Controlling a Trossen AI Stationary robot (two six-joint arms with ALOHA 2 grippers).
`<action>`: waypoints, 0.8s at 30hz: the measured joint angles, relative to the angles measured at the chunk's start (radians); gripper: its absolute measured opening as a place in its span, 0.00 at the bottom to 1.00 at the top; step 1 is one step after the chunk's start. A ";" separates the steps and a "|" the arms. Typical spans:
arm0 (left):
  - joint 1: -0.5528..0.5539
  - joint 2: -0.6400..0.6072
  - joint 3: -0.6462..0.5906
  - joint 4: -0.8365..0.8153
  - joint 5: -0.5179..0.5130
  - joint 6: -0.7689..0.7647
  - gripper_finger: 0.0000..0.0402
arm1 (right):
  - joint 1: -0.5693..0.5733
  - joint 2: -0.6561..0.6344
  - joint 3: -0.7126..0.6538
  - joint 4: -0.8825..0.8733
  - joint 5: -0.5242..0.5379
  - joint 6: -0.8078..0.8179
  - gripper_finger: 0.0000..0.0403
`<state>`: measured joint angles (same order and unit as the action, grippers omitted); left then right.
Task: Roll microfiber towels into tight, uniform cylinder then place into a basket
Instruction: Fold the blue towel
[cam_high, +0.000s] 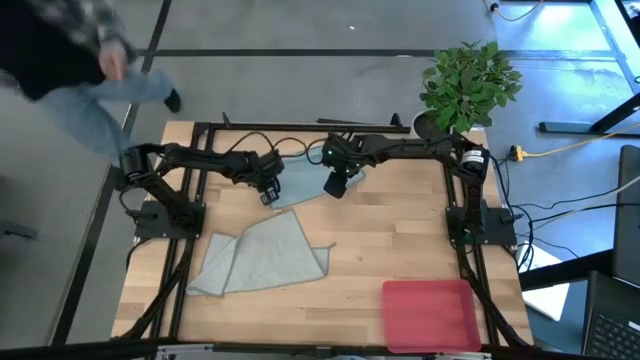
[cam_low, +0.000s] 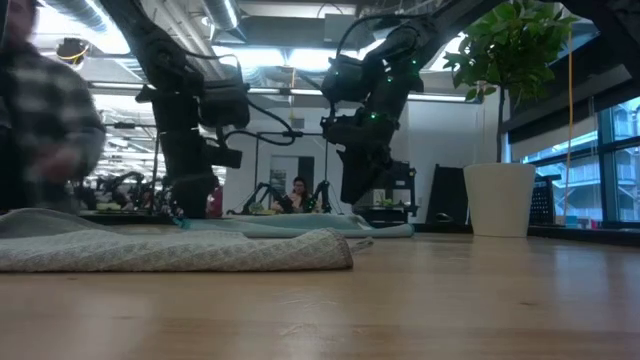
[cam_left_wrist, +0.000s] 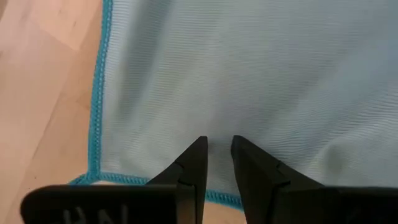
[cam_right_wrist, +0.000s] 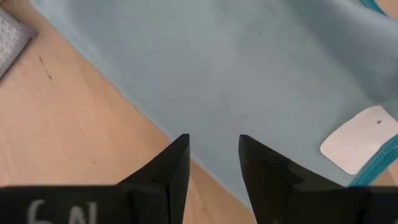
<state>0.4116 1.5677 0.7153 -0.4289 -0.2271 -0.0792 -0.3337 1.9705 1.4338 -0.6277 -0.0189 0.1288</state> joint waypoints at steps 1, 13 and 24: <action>-0.010 -0.001 -0.004 -0.004 -0.002 -0.010 0.17 | 0.001 0.000 0.000 0.000 0.000 0.001 0.34; -0.166 0.000 -0.009 -0.016 0.029 -0.156 0.17 | 0.005 0.000 0.000 -0.004 0.103 0.077 0.34; -0.229 0.003 -0.011 0.083 0.044 -0.183 0.17 | 0.058 0.000 0.000 -0.013 0.046 0.103 0.34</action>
<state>0.1822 1.5706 0.7040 -0.3458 -0.1828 -0.2626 -0.2761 1.9705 1.4334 -0.6410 0.0267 0.2314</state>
